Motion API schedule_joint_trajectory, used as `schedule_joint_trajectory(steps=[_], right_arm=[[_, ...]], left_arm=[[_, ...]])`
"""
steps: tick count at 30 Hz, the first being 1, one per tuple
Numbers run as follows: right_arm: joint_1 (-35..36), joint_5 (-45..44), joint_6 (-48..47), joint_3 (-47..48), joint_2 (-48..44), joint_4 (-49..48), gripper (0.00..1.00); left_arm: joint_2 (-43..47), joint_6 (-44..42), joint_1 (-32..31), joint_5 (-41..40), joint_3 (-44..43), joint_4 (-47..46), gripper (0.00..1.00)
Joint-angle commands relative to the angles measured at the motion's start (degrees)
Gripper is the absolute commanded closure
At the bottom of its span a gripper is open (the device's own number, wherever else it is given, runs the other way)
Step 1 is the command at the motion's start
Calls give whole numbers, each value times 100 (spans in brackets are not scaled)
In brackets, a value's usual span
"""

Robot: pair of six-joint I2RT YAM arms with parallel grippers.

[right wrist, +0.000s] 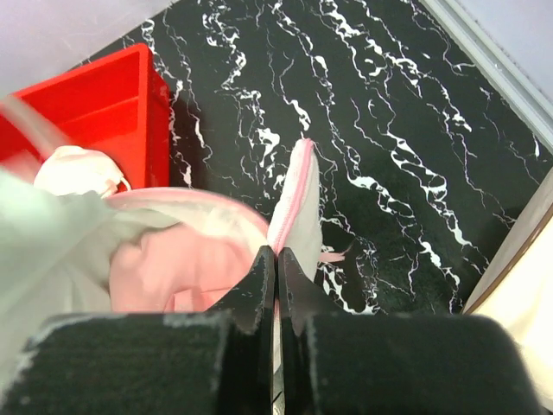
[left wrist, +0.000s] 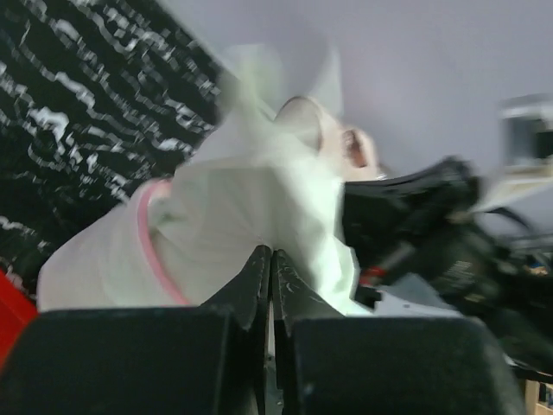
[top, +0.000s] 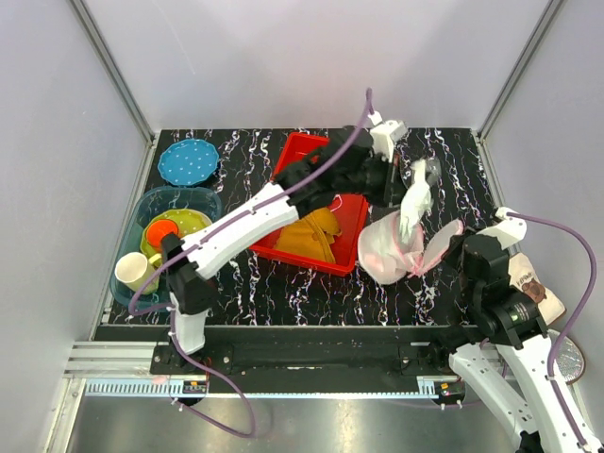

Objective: Unzip the laundry bag and remove the bra

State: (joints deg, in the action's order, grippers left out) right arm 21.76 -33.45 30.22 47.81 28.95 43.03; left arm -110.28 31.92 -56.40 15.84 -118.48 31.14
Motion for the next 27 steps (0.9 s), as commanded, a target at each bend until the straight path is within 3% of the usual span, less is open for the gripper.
schedule_joint_trajectory(steps=[1,13,18,24,27], right_arm=[[21,-74,169,-105,41,-40,100],[21,-135,195,-176,-3,48,100],[21,-135,248,-150,172,13,100],[13,-109,178,-150,172,-58,100],[21,-170,90,-9,208,-49,100]], left_arm=[[305,288,112,693,0,-520,100],[1280,1254,1121,1142,-18,-1460,100],[1378,2247,1430,1106,-96,-2515,100],[1211,2556,1982,877,-598,-2349,100],[1263,2345,2255,702,-231,-2059,100]])
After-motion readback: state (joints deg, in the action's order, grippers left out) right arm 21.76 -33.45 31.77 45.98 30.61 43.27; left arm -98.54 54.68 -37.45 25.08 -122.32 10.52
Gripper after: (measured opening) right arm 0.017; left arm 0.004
